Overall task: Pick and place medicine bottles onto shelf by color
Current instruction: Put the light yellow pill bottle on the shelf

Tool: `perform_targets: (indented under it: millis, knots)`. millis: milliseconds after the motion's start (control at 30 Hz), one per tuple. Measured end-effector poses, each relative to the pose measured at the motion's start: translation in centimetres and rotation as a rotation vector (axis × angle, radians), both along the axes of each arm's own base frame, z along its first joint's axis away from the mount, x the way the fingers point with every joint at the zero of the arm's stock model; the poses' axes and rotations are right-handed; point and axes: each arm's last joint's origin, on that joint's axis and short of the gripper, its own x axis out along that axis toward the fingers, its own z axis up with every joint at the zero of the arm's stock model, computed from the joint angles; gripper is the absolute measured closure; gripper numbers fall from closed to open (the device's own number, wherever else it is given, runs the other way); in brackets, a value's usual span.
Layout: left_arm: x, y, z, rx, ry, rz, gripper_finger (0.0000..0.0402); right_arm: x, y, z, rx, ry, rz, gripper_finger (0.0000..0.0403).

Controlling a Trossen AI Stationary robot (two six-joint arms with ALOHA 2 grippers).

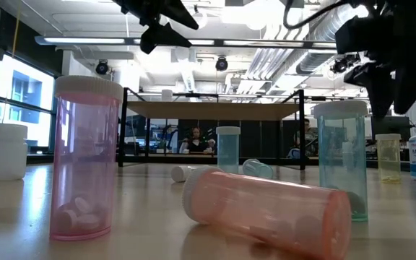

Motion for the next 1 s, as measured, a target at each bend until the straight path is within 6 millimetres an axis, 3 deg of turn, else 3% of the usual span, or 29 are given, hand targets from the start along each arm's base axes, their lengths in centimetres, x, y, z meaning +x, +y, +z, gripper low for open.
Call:
perform_targets:
  millis: [767,1000]
  knots:
    - [0.0,-0.1,0.0,-0.001,0.001,-0.002,0.0184,2.2,1.3,-3.8,-0.084,0.131,-0.029,0.0232]
    - [0.0,-0.1,0.0,0.013,0.005,-0.011,0.0184,2.4,1.4,-4.1,-0.071,0.142,-0.027,0.0285]
